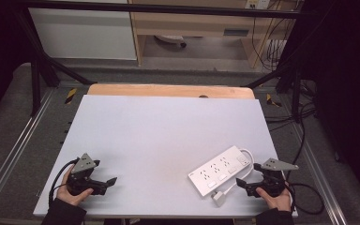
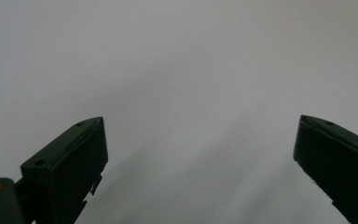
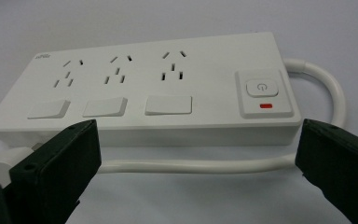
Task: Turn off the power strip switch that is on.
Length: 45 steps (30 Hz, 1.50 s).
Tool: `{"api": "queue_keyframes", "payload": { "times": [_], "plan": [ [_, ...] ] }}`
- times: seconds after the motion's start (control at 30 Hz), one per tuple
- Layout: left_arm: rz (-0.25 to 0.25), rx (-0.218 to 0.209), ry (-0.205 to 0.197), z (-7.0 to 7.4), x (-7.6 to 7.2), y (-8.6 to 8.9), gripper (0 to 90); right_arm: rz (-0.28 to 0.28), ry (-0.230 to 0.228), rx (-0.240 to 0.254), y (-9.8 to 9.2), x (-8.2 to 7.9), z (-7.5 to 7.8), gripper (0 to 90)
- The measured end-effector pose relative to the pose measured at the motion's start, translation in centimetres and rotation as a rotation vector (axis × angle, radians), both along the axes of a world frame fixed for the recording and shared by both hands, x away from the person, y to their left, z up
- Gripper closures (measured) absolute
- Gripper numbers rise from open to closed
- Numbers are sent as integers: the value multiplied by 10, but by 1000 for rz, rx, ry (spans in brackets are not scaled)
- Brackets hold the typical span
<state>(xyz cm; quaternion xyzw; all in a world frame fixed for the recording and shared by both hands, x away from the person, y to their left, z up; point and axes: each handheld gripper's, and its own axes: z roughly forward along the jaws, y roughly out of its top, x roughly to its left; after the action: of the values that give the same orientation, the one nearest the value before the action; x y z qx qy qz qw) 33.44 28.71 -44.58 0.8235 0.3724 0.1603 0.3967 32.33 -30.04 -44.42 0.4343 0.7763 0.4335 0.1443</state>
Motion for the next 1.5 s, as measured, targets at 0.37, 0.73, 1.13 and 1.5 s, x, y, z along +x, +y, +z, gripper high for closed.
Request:
{"api": "queue_keyframes", "payload": {
  "times": [0.37,0.73,1.13,1.5],
  "plan": [
    [3,1,5,-1,0,1,31,-7,0,-11,1,0,1,8],
    [11,-2,1,-1,0,1,33,-1,-12,-11,2,-1,4,9],
    [14,0,3,-1,0,1,36,1,-12,-19,4,-2,6,9],
    [13,1,2,-1,1,1,39,9,-12,-30,9,-1,8,9]
  ]
}}
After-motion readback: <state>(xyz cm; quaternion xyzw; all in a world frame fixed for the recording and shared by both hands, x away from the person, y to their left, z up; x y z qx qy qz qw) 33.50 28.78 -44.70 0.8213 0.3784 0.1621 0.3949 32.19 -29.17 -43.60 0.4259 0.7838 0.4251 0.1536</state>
